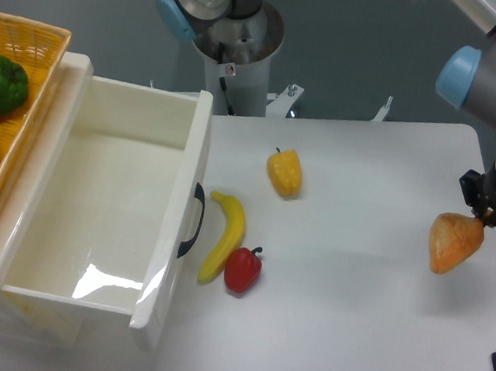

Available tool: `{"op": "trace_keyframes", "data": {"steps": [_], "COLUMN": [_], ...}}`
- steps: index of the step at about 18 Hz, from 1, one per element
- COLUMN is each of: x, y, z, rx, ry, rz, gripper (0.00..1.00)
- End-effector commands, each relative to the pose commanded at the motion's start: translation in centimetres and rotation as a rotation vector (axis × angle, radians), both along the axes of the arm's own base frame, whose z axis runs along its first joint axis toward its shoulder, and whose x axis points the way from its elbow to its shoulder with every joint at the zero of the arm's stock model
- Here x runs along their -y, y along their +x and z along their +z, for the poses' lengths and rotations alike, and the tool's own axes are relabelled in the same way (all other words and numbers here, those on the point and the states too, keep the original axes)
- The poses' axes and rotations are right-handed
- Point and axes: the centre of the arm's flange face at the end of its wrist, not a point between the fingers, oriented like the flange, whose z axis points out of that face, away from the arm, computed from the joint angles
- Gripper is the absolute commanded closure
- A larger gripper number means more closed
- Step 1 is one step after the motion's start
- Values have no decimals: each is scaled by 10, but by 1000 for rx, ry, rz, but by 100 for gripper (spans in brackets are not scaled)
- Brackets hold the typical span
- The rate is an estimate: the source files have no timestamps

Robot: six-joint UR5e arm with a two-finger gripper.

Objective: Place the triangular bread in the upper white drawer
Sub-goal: 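Hold the orange triangular bread in the gripper at the table edge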

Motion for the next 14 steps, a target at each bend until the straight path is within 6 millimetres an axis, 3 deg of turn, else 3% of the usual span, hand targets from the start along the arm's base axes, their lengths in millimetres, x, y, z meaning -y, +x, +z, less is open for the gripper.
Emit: {"op": "trace_keyframes", "data": {"steps": [4, 14], "x": [-1, -11], "y": [1, 25], "z": [2, 45], "rx": [-2, -4], "ry": [5, 77], "rz": [1, 86], "gripper": [100, 100]}}
